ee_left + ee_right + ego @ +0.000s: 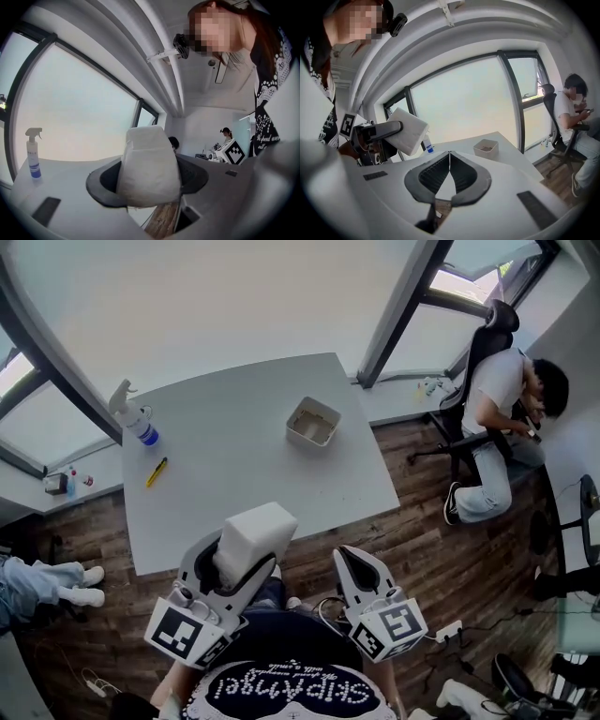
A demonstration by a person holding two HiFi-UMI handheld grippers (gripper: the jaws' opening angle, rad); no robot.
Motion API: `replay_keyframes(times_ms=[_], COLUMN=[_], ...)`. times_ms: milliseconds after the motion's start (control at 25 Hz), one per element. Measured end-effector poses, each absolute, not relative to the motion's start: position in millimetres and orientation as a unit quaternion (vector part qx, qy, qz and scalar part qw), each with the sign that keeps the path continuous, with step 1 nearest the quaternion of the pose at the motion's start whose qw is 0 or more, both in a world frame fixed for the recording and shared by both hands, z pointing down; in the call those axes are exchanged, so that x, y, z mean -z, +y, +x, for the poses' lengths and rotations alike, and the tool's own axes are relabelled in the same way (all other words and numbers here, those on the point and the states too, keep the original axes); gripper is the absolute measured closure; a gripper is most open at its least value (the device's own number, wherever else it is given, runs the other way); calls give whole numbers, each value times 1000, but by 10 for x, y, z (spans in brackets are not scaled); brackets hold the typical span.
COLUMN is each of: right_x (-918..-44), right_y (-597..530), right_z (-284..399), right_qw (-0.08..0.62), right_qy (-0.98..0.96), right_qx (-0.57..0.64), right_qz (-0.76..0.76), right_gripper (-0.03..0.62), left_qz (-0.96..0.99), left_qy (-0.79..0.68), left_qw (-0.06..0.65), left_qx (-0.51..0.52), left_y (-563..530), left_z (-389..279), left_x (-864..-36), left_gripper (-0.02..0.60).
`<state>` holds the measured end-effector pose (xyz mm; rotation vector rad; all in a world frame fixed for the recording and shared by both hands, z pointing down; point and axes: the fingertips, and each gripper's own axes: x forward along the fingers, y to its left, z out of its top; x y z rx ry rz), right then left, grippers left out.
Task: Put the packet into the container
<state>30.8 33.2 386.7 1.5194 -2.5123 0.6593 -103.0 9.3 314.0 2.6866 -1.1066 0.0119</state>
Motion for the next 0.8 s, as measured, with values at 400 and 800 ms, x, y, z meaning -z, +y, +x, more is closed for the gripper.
replay_keyframes(times_ms=[400,800], right_x=[-3897,-3912], right_y=[281,275], right_z=[274,375], right_qw=[58,57], right_qy=[-826,-819], right_qx=[-219,-224], right_qz=[516,525], right_gripper=[579,579], left_qz=[921,925], left_qy=[-373,-360], left_qw=[115,121], left_qx=[-8,-8], left_y=[12,-28], left_z=[-1106,-972], left_x=[-3161,-3179], left_gripper=[305,305])
